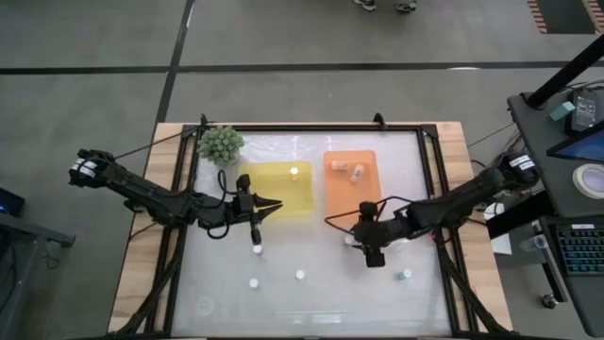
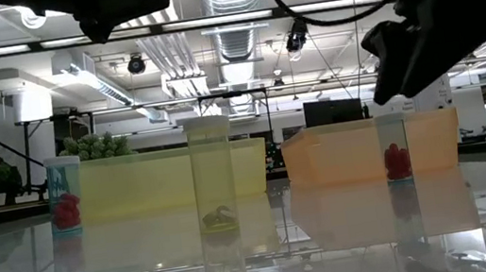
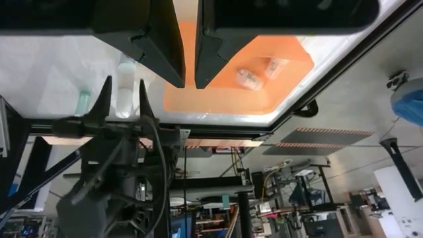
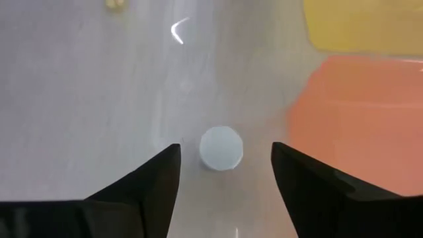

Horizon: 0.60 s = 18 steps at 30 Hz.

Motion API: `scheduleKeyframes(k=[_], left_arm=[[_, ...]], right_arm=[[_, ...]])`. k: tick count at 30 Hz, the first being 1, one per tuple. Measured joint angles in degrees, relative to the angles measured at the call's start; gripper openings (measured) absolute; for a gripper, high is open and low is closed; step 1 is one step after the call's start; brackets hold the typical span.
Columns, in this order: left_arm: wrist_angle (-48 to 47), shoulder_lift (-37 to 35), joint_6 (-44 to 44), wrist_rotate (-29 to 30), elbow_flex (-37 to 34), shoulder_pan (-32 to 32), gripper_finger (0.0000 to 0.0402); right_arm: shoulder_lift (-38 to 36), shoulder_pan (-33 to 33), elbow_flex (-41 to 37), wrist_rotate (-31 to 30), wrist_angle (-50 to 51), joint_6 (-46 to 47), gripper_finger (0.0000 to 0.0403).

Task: Pick and place medicine bottles into bin by pill shape (circle, oval)
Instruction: Put the right blue pill bottle into the orange bin

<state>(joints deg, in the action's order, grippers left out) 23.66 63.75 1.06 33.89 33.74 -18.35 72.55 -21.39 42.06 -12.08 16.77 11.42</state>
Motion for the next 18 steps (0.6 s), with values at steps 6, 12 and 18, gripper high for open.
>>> scheduleKeyframes(k=[6,12,18], left_arm=[[-0.06,0.00,-0.39,0.07,0.00,0.00,0.0019],[-0.10,0.00,-0.48,0.09,0.00,0.00,0.0019],[-0.13,0.00,-0.48,0.09,-0.11,0.00,0.0019]], right_arm=[[3.50,0.00,0.00,0.00,-3.50,-1.61,0.0224],[5.82,0.02,0.00,0.00,-4.37,-2.19,0.0224],[6.03,0.02,-0.02,-0.02,-4.95,-2.05,0.0204]])
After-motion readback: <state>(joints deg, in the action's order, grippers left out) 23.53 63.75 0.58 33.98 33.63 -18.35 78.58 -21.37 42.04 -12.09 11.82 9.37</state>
